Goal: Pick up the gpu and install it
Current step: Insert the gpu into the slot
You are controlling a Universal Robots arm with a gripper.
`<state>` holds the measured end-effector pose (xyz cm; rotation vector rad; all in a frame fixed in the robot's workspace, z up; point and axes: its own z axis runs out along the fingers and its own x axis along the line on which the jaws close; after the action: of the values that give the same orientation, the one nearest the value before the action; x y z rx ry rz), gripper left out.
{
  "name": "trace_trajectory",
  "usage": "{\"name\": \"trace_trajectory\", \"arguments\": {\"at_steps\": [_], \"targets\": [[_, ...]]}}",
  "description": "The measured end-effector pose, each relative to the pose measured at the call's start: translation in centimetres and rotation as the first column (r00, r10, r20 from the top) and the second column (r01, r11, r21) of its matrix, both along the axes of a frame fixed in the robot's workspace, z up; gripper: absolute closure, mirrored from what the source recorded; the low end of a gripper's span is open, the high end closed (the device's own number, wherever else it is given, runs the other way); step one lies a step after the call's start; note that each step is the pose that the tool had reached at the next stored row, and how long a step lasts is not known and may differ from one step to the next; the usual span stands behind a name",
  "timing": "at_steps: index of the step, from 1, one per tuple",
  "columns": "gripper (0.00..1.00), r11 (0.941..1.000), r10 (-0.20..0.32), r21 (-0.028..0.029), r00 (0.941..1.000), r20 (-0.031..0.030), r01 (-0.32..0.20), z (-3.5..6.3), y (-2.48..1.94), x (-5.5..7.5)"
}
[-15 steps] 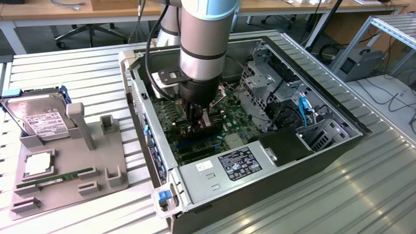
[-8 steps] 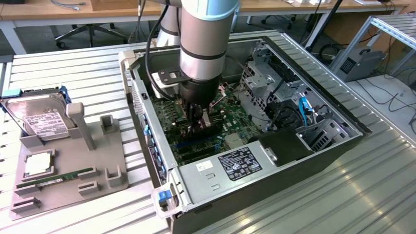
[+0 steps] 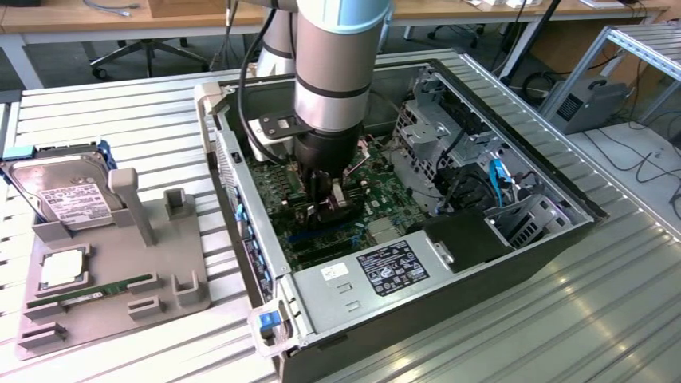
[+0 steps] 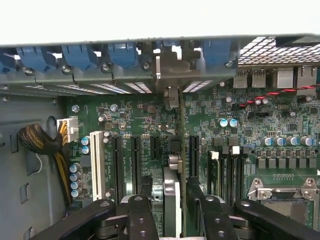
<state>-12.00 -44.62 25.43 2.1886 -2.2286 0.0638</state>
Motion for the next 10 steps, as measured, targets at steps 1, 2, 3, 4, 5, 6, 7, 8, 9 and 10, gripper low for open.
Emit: {"name": "trace_trajectory", "arguments": {"at_steps": [1,2,3,4,5,6,7,8,9,10], "targets": [[0.6,1.0,0.0,0.0002,1.0,0.0002,0.0,0.27,0.0,0.0],[0.6,1.0,0.0,0.0003,1.0,0.0003,0.0,0.72,0.01,0.0],[0.6,1.0,0.0,0.0005,1.0,0.0004,0.0,1.18,0.01,0.0],[0.6,1.0,0.0,0.0002,1.0,0.0003,0.0,1.62,0.02,0.0],[0.6,1.0,0.0,0.0005,1.0,0.0004,0.0,2.08,0.04,0.0],[0.6,1.0,0.0,-0.0001,1.0,0.0003,0.0,2.54,0.08,0.0],[0.6,1.0,0.0,-0.001,1.0,0.0004,0.0,2.9,0.12,0.0],[0.6,1.0,0.0,-0.0026,1.0,0.0004,0.0,3.33,0.18,0.0],[0.6,1.0,0.0,-0.0035,1.0,0.0003,0.0,3.69,0.23,0.0],[0.6,1.0,0.0,-0.0044,1.0,0.0004,0.0,4.13,0.32,0.0]]}}
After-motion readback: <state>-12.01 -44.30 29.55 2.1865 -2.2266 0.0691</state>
